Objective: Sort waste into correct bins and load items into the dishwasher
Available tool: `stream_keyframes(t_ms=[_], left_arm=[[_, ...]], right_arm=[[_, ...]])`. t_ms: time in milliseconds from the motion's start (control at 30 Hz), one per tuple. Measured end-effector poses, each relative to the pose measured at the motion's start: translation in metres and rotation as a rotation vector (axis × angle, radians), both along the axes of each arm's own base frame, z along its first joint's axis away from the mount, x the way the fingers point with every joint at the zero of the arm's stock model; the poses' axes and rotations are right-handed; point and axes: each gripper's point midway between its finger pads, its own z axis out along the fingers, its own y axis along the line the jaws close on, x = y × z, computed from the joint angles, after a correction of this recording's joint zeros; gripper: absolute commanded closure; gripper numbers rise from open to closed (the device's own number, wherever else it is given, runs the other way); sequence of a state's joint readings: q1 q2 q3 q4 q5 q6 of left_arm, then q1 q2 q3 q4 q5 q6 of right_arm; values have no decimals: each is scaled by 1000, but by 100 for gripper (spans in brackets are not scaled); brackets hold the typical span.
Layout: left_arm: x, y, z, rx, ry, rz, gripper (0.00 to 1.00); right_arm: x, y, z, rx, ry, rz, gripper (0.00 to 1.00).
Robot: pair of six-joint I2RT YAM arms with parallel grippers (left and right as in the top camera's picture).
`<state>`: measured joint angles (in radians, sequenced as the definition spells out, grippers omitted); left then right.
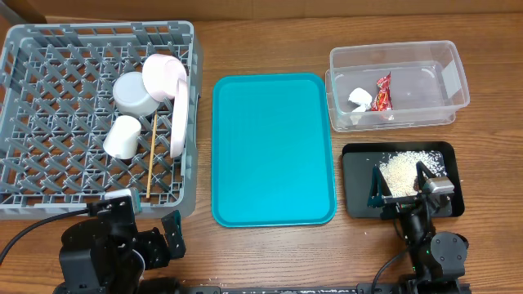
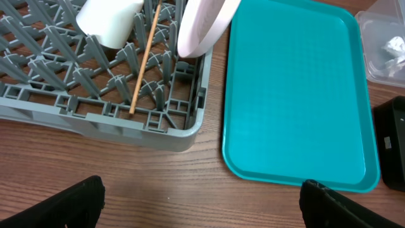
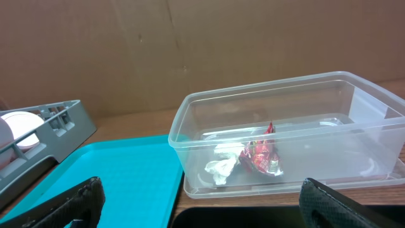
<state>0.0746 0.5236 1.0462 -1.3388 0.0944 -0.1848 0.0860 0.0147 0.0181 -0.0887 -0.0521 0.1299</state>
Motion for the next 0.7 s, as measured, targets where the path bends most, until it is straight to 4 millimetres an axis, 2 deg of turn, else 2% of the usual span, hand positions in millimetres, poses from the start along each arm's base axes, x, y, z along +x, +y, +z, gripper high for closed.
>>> stream_keyframes(t_ms=[467, 633, 700], left_arm=[[2, 2, 2, -5, -12, 20, 0], [26, 6, 21, 17, -174, 31, 0], [34, 7, 21, 22, -250, 32, 0]], right_arm=[[0, 0, 0, 0, 0, 0, 0], [0, 0, 0, 0, 0, 0, 0], [0, 0, 0, 0, 0, 0, 0]])
